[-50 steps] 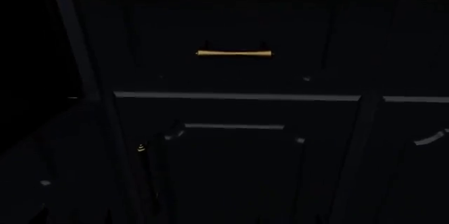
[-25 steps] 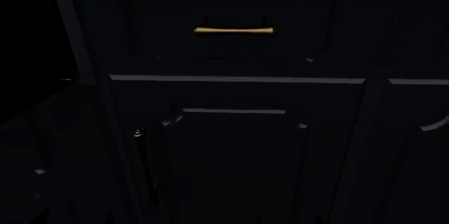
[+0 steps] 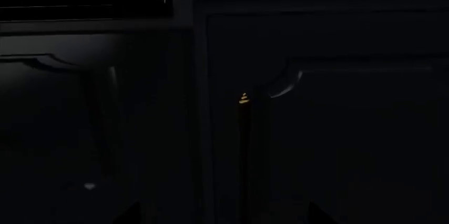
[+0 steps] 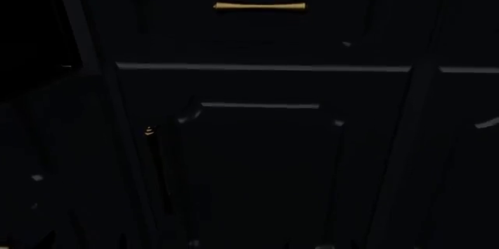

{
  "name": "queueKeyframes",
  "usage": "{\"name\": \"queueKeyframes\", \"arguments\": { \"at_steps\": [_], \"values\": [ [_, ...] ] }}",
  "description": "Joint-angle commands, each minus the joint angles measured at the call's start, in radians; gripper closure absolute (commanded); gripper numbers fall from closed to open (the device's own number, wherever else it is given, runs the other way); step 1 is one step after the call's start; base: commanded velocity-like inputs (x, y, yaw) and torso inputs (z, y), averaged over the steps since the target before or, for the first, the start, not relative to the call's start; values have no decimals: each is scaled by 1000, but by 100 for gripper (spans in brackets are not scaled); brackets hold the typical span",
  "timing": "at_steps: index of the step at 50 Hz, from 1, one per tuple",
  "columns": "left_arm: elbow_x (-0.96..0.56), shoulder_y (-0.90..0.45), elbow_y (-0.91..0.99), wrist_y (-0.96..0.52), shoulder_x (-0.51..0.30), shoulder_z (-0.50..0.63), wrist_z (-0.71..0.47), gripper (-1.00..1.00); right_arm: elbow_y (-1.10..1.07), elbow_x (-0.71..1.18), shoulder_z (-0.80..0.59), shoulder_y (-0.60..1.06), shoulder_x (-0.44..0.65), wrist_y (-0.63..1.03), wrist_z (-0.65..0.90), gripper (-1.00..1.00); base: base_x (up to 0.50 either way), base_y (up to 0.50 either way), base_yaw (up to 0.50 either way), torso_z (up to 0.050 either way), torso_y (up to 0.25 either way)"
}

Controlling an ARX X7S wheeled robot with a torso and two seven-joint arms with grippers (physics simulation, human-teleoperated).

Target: Close the oven door

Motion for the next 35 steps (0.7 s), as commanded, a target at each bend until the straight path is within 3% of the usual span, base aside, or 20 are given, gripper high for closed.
{"name": "queueKeyframes", "arguments": {
  "at_steps": [1,22,35],
  "values": [
    [-3,-1,-2,2,-3,5,-4,-100,2,3,-5,1,4,-2,4,-100,0,0,0,-50,0],
    [-19,-1,-4,18,-8,9,-6,-100,4,1,-15,5,10,4,16,-100,0,0,0,-50,0],
    [-26,-2,-3,19,-12,11,-11,-100,3,3,-21,9,13,17,23,-100,0,226,0,0,0]
  ]
}}
